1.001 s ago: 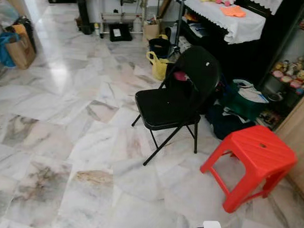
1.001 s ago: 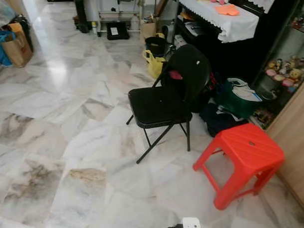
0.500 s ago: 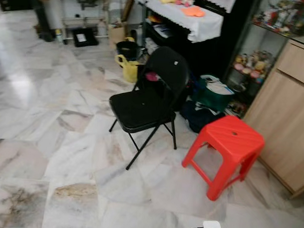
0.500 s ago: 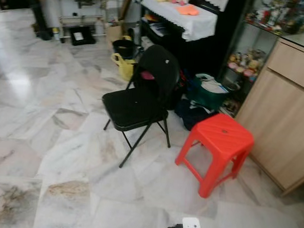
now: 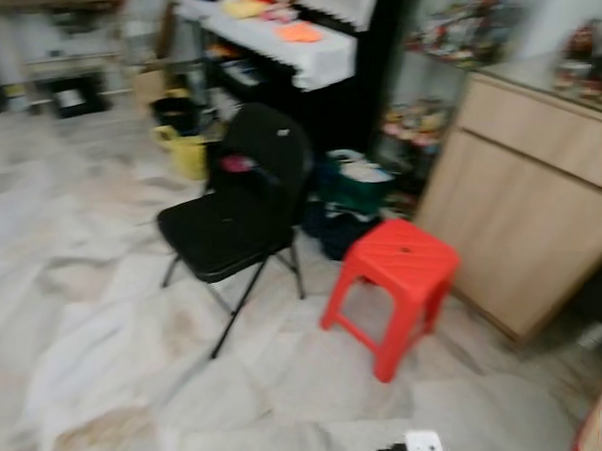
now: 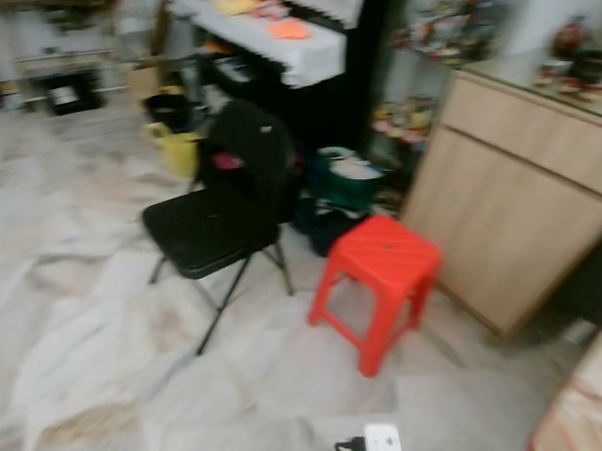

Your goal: Setting the table

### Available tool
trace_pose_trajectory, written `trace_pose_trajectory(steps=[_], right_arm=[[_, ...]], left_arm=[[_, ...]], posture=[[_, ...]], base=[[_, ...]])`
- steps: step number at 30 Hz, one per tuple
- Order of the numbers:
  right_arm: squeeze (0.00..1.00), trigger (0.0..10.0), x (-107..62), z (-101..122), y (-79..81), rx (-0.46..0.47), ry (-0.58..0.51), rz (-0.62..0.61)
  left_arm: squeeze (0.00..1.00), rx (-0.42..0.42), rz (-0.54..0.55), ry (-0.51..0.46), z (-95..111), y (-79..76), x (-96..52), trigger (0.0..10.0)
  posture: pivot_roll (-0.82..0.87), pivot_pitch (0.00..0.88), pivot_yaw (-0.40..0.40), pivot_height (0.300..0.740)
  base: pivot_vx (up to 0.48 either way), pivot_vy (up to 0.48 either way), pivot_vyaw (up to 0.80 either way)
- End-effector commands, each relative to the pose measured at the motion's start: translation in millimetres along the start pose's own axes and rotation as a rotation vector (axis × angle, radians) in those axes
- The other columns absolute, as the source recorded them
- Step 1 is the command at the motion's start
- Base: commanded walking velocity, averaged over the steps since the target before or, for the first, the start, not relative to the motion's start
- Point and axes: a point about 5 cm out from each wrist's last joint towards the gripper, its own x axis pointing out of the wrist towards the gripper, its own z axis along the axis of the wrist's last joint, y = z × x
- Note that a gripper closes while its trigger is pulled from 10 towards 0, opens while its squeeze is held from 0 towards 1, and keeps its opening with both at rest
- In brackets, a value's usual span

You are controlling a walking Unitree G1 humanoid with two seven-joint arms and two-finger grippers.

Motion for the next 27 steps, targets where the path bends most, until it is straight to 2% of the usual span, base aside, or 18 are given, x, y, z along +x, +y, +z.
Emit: trace_pose_trajectory(steps=[1, 8, 27], right_arm=[[0.0, 10.0, -24.8, -69.3, -17.4, 0.05, 0.09, 0.026], [0.0, 10.0, -22.6, -65.2, -14.0, 0.045, 0.087, 0.03], [0.0, 10.0, -20.0, -60.0, -8.4, 0.06, 0.075, 0.031]], left_arm=[[0.0, -0.023, 0.026, 0.154, 16.2, -14.2, 16.5, 10.0], [0.0, -0.069, 0.048, 0.149, 20.7, -11.8, 17.9, 10.0], [0.0, -0.04, 0.058, 0.162, 18.0, 0.7, 14.7, 10.0]], posture=[[0.08, 0.0, -0.007, 0.74], [0.07, 0.0, 0.006, 0.74], [0.05, 0.0, 0.039, 0.74]], base=[[0.0, 0.0, -0.8], [0.0, 0.0, -0.8], [0.0, 0.0, -0.8]])
